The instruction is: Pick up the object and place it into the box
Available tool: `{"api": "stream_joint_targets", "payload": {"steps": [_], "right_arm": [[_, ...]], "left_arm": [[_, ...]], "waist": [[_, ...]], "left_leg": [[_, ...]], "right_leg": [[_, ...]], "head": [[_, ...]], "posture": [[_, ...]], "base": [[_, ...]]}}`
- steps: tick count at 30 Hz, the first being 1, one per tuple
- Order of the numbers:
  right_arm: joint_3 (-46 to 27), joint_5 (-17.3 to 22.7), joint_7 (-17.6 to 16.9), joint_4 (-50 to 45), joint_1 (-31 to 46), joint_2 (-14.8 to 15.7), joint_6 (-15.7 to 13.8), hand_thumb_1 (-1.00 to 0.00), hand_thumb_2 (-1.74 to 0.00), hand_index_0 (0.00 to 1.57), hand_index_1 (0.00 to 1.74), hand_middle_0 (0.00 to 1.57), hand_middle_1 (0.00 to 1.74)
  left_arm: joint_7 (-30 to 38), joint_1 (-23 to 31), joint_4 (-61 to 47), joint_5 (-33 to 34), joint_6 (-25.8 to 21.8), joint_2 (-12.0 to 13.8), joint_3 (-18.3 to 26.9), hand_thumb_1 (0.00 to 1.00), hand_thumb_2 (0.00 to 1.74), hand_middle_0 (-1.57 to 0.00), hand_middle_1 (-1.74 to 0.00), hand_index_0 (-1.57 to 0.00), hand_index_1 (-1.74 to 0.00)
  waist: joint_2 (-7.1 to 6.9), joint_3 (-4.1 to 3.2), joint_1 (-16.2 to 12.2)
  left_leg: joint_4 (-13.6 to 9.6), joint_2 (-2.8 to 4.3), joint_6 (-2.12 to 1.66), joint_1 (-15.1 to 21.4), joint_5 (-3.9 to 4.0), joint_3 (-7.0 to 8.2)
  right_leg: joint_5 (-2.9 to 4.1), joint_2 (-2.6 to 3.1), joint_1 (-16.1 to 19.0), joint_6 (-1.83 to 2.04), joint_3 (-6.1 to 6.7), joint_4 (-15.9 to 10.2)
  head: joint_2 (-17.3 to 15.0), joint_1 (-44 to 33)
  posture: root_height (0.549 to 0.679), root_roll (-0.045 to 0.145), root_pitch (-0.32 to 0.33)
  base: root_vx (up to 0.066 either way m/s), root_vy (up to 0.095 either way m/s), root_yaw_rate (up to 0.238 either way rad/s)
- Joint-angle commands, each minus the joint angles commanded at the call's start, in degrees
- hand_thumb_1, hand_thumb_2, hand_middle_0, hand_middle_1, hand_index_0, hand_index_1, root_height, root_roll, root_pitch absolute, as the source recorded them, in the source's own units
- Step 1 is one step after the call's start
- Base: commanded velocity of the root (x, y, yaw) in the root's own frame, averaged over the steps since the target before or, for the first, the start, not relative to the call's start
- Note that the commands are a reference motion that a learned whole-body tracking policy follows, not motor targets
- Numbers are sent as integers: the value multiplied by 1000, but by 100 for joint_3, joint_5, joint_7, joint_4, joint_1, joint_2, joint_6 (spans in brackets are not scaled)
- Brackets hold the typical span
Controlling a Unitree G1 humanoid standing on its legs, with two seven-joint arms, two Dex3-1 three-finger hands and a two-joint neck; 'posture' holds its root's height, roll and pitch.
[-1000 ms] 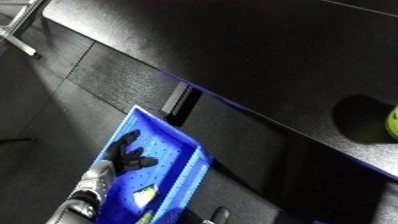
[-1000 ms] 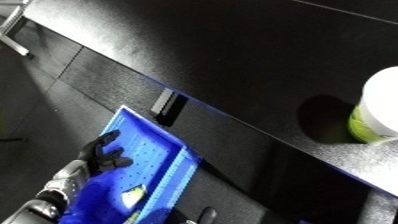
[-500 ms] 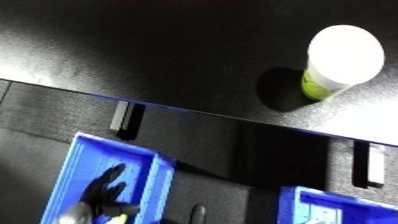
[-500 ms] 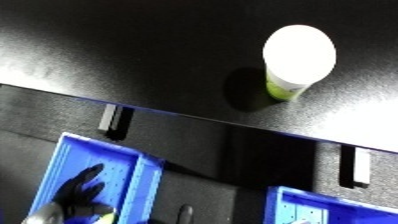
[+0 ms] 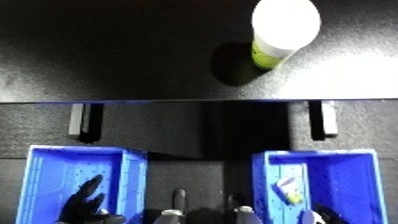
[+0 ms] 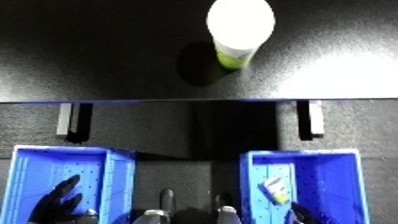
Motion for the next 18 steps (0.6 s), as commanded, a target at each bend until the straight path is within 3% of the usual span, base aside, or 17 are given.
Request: {"api": "stream_joint_targets", "payload": {"steps": [4,10,14,18], "right_arm": [[169,-15,502,-519,5,-91,221,0,0,0,0,0,0],[421,1026,2293,-2288,317,-327,1639,0,0,0,0,0,0],[480,1208,3183,-3482,510,-559,2212,0,0,0,0,0,0],[503,1446,3781,-4605,550,-918,2422,0,0,0,0,0,0]], "left_arm": [[62,32,-156,68,78,30,23,0,0,0,0,0,0],[59,157,-381,156,182,233,81,0,0,0,0,0,0],[-30,247,-235,110,61,364,132,0,0,0,0,0,0],[-108,330,-97,19,-41,480,146,0,0,0,0,0,0]], "waist": [[-49,12,0],[-190,30,-9],[-289,-22,-51],[-371,-85,-97]], "left_leg": [[8,17,-3,30,-20,3],[1,73,-15,8,-4,-16],[-40,115,-53,-30,27,-4],[-48,167,-111,-58,35,26]], "right_leg": [[-5,-1,37,6,-31,-2],[-24,-22,41,18,-90,10],[-43,-33,1,30,-119,4],[-62,-40,-26,41,-136,4]], "head": [[-147,-57],[-64,-324],[54,-501],[189,-607]], "posture": [[639,37,-58],[638,31,-55],[638,30,-48],[637,29,-42]], "base": [[9,-18,-36],[3,-43,-27],[-4,-29,-57],[5,-17,-62]]}}
